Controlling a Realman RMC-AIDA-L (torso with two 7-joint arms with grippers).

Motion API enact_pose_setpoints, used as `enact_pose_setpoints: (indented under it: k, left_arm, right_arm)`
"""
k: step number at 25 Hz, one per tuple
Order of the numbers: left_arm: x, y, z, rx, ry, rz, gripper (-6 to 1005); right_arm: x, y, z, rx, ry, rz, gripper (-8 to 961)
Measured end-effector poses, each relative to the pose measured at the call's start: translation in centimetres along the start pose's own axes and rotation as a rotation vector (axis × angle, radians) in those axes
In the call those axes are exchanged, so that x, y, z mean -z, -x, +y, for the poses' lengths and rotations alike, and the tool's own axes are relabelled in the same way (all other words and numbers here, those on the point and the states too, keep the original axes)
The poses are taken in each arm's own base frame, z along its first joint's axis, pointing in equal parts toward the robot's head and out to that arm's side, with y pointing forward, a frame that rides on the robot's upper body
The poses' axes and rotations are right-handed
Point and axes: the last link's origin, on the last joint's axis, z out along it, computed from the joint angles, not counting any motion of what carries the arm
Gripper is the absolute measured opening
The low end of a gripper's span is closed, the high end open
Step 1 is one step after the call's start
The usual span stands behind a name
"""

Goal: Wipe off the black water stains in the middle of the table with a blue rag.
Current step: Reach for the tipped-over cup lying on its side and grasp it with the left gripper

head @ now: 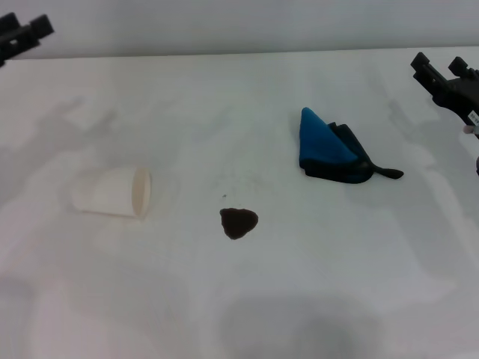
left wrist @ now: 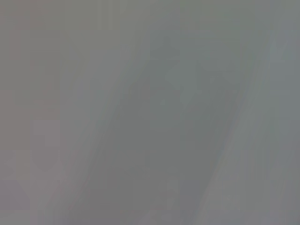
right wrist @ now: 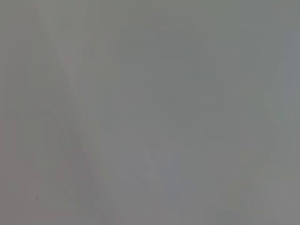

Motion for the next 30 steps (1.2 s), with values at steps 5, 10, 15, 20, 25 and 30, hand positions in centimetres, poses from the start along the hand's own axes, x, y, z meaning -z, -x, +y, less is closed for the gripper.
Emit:
enact_pose_setpoints:
  k: [5, 10, 15, 20, 25, 30]
  left_arm:
    - [1.7, -3.2, -0.4, -0.016, -0.021, -0.002, 872]
    - [2.7, -6.5, 0.1, -0.054, 0.016, 0.013, 871]
    - [1.7, -8.9, 0.6, -0.054, 0.055, -0.123, 762]
    - [0.5, -9.2, 1.3, -0.104, 0.071, -0.195, 781]
    - [-0.7, -8.7, 1.9, -0.122, 0.095, -0.248, 792]
    - [-1.9, -8.2, 2.5, -0.129, 0.116, -0.323, 811]
  right_arm:
    - [0.0, 0.3, -0.2, -0.005, -0.013, -0.019, 869]
    - [0.3, 0.4, -0.3, -0.021, -0.015, -0.042, 869]
    - [0.6, 0.5, -0.2, -0.023, -0.008, -0.054, 869]
    - [1.0, 0.3, -0.3, -0.027, -0.008, -0.054, 868]
    - [1.6, -0.1, -0.3, -0.043, -0.01, -0.052, 868]
    - [2.3, -0.2, -0.5, -0.055, -0.012, -0.055, 868]
